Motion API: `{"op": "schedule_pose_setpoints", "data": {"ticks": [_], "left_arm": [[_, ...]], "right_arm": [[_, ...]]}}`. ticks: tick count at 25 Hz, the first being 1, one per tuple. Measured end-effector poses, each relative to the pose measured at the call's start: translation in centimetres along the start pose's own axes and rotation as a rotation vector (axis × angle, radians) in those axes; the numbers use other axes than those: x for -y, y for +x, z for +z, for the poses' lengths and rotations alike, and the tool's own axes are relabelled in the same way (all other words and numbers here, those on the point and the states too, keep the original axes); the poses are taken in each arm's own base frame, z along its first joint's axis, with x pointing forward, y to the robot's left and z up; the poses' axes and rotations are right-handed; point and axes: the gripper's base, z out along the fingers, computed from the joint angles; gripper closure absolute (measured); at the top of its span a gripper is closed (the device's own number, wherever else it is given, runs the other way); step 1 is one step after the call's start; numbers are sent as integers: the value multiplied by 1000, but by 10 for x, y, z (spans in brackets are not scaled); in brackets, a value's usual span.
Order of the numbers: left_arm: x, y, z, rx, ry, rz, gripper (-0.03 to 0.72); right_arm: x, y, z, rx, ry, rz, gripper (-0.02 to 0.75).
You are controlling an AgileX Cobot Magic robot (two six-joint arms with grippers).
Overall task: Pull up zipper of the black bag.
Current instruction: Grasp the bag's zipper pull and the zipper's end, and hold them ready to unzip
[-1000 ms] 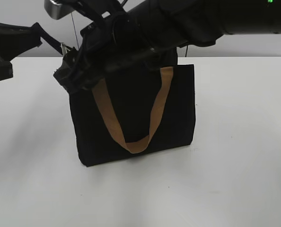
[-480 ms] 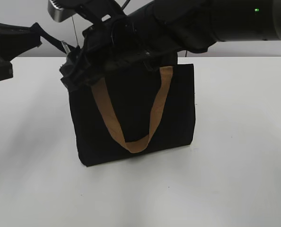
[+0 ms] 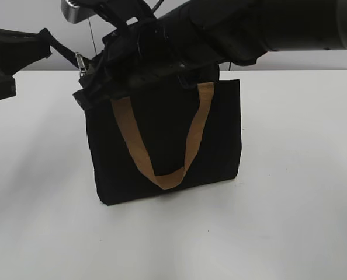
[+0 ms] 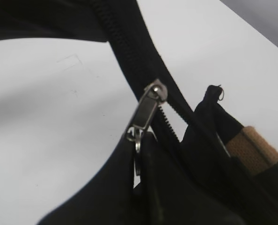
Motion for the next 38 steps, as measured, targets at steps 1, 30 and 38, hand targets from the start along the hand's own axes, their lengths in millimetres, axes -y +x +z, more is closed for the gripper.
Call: {"op": "schedule_pose_setpoints", "data": {"ticks": [1, 30, 38], "left_arm": [[0, 0, 0, 0, 0, 0, 673], [3, -7, -5, 21, 12, 38, 673], [4, -8, -6, 22, 4, 42, 673]], "right_arm": [[0, 0, 0, 0, 0, 1, 720], [61, 13, -50, -167, 36, 226, 739], [79, 22, -60, -226, 101, 260, 739]]}}
